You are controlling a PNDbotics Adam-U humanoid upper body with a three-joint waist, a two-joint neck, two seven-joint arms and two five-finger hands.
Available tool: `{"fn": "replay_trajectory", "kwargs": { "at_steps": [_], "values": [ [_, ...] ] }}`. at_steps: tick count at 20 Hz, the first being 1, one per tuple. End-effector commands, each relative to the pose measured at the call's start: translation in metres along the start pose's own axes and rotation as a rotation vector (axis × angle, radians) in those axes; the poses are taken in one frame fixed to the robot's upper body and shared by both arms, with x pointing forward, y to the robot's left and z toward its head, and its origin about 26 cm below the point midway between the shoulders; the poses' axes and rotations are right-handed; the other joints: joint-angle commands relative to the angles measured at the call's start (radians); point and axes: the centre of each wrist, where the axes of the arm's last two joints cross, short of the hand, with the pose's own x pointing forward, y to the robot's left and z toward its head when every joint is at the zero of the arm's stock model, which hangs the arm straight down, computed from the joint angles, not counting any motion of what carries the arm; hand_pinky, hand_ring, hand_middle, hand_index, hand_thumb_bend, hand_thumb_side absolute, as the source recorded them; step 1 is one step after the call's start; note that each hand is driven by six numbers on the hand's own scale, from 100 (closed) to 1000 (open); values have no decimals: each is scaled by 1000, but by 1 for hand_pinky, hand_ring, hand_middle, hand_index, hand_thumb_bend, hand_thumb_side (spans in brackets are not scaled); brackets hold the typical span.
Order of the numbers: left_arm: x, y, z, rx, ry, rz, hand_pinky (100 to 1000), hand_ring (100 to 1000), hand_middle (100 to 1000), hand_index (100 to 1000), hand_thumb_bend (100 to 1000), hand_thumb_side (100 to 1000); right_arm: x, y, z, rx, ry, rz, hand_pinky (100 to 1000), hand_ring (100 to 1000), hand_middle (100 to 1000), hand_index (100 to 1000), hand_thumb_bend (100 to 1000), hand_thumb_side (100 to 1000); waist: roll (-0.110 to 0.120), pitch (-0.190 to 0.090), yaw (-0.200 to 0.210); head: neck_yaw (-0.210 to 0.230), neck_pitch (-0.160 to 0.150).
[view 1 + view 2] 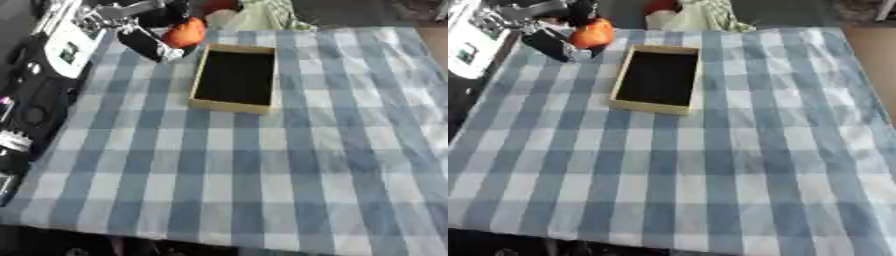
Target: Pick up objects on the table and place them in the box.
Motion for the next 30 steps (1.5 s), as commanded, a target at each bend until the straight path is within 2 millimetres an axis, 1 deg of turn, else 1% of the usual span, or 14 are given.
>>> {"fn": "replay_trajectory", "kwargs": {
  "at_steps": [1, 4, 8, 11, 14, 18, 20, 21, 24, 25, 27, 28, 29, 30],
  "values": [
    [1, 10, -11, 26, -1, 8, 100, 140, 190, 331, 100, 206, 8, -3, -7, -4, -45, -4, 704, 700, 729, 723, 100, 747, -7, -10, -6, 10, 6],
    [3, 6, -22, 34, 5, 32, 100, 139, 190, 332, 100, 213, 9, -1, -8, -3, -51, -16, 704, 700, 729, 723, 100, 747, -11, -3, -16, 18, 4],
    [5, -2, -34, 46, 19, 40, 100, 141, 194, 335, 100, 219, 10, 2, -10, 0, -62, -34, 704, 700, 728, 722, 100, 748, -15, 9, -30, 31, -9],
    [4, -7, -38, 47, 47, 24, 100, 150, 203, 344, 100, 206, 11, 3, -11, 2, -71, -45, 704, 697, 728, 722, 100, 749, -19, 19, -42, 34, -21],
    [1, -16, -38, 44, 84, 8, 100, 161, 215, 357, 100, 212, 11, 4, -12, 2, -75, -52, 703, 696, 728, 722, 100, 751, -20, 28, -51, 36, -33],
    [-2, -24, -37, 42, 111, -21, 100, 201, 256, 399, 100, 203, 12, 4, -13, 1, -78, -59, 702, 695, 727, 722, 100, 753, -20, 37, -56, 36, -40],
    [-2, -26, -37, 44, 117, -34, 100, 233, 291, 432, 100, 203, 12, 4, -13, 2, -78, -62, 702, 695, 727, 722, 100, 753, -20, 40, -56, 36, -41],
    [-2, -27, -37, 45, 118, -39, 100, 277, 334, 477, 100, 200, 12, 4, -13, 2, -78, -63, 701, 695, 727, 722, 100, 753, -20, 40, -56, 36, -41],
    [-2, -28, -38, 41, 114, -61, 139, 318, 366, 525, 100, 197, 12, 5, -13, 3, -78, -65, 701, 694, 727, 722, 100, 753, -21, 42, -54, 36, -37],
    [-2, -29, -38, 39, 112, -67, 174, 358, 403, 550, 100, 197, 12, 5, -12, 3, -77, -66, 701, 694, 726, 722, 100, 753, -21, 42, -54, 36, -35],
    [-1, -29, -38, 33, 107, -80, 200, 383, 424, 571, 100, 197, 11, 5, -12, 3, -74, -66, 701, 694, 726, 722, 100, 753, -21, 42, -52, 38, -32],
    [0, -29, -39, 29, 101, -88, 227, 414, 435, 589, 100, 198, 11, 5, -12, 3, -73, -66, 701, 694, 726, 722, 100, 753, -22, 41, -51, 38, -30],
    [0, -29, -39, 27, 95, -94, 294, 486, 501, 651, 100, 203, 11, 5, -12, 3, -72, -67, 701, 694, 726, 722, 100, 753, -22, 41, -51, 38, -28],
    [1, -29, -40, 22, 86, -99, 347, 530, 544, 695, 100, 207, 11, 5, -12, 4, -72, -67, 701, 694, 726, 722, 100, 753, -22, 40, -50, 39, -27]
  ]
}}
